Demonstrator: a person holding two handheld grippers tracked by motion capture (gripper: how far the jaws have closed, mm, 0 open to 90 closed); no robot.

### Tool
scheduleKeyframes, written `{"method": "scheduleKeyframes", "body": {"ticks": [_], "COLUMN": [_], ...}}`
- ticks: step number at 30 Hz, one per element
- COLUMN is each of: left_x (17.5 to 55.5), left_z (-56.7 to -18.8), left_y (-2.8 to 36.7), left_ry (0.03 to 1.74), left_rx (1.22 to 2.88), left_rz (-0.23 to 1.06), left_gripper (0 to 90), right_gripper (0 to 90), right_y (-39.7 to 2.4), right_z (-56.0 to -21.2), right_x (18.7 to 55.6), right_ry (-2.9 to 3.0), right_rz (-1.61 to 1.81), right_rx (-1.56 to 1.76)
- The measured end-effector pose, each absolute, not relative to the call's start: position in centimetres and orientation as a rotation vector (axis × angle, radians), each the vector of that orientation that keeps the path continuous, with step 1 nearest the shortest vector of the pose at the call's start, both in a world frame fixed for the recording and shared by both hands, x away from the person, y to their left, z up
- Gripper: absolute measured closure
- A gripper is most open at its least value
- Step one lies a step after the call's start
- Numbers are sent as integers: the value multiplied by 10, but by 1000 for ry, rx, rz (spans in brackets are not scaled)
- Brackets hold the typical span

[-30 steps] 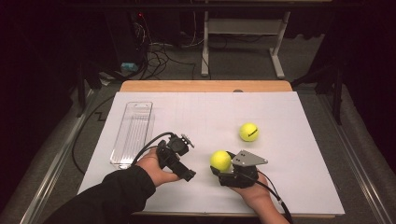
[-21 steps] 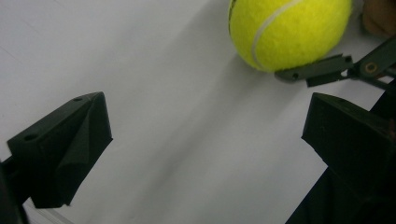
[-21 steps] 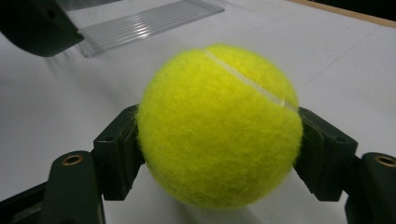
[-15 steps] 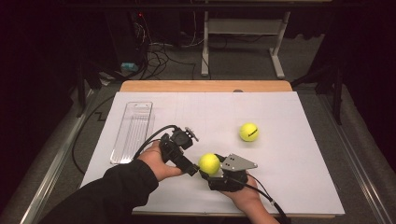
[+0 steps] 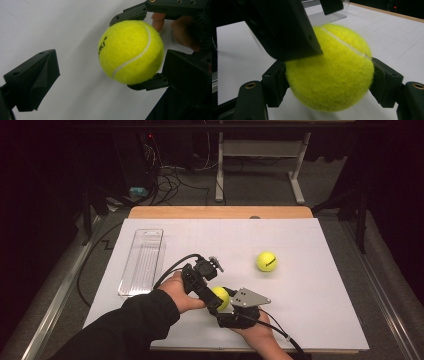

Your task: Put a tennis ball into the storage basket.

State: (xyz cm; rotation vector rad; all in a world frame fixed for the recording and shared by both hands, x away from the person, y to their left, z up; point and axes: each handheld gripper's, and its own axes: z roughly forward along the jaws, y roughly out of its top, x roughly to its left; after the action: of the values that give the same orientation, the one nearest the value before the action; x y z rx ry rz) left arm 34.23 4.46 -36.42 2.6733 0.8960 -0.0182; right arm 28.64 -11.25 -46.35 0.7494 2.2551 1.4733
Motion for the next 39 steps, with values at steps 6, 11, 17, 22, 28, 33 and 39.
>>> {"method": "scheduleKeyframes", "body": {"ticks": [6,11,17,22,28,33,39], "left_x": [345,347,348,347,347,348,350], "left_z": [-375,-381,-383,-383,-381,-378,-374], "left_y": [39,35,32,31,29,29,33], "left_ry": [911,920,928,918,920,916,930], "left_rx": [2683,2682,2674,2673,2681,2678,2686], "left_rz": [-97,-142,-193,-199,-186,-188,-167], "left_gripper": [64,103,179,252,261,263,263], "right_gripper": [269,269,269,269,266,209,0], "right_y": [-112,-113,-113,-114,-115,-117,-121], "right_z": [-463,-463,-463,-463,-463,-462,-462], "right_x": [285,286,286,287,288,289,290], "right_ry": [2251,2250,2247,2243,2242,2236,2219], "right_rz": [1480,1475,1472,1469,1469,1496,1490], "right_rx": [756,751,762,760,761,764,786]}}
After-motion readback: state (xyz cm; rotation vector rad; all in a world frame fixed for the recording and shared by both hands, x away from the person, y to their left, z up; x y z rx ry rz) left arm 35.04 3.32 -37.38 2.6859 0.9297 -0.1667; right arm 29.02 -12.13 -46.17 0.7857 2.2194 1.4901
